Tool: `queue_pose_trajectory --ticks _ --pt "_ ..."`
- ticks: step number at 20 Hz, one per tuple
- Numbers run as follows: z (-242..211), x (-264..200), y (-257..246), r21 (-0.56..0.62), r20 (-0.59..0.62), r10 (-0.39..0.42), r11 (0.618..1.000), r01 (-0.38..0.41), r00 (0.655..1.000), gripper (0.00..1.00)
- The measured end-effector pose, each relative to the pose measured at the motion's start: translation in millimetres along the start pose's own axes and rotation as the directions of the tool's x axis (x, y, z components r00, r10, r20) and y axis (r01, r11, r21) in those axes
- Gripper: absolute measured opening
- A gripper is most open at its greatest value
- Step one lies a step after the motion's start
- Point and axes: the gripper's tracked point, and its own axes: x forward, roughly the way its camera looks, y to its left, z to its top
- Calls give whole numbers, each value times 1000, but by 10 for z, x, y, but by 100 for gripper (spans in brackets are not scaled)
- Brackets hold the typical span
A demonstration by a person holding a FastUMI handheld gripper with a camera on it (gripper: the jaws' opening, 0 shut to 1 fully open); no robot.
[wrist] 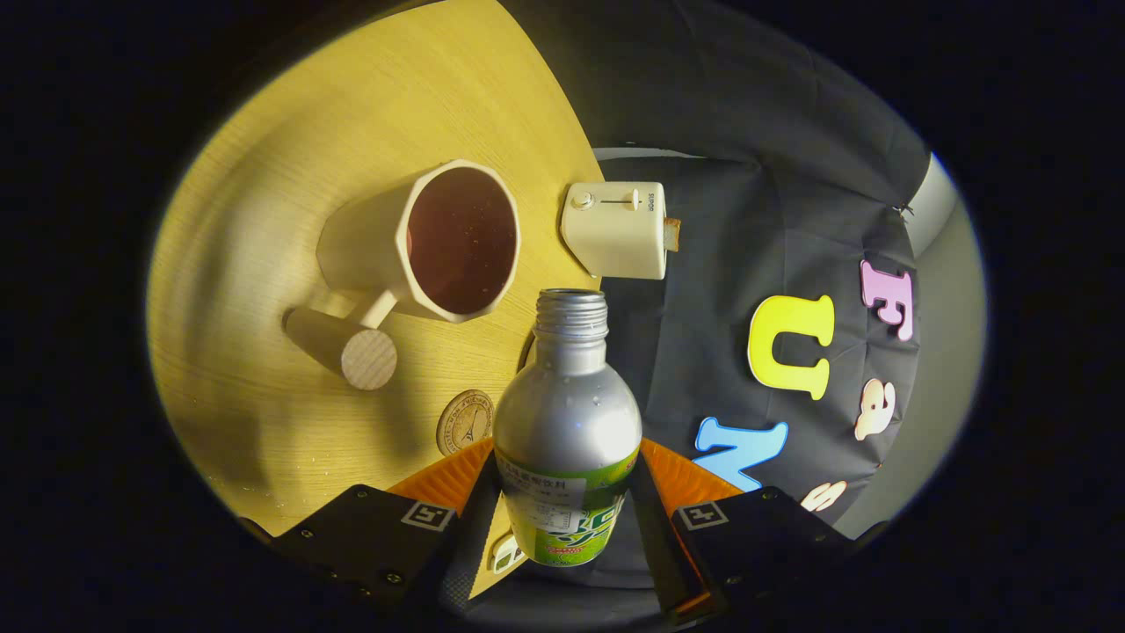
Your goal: Take the bottle from table, then pour the juice into the cup, finally place the bottle on the coaster
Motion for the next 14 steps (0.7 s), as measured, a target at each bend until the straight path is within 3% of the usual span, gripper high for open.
queue_pose_trajectory --ticks 14 --pt "31 77 -100 -156 22 -5 988 8 1000 77"
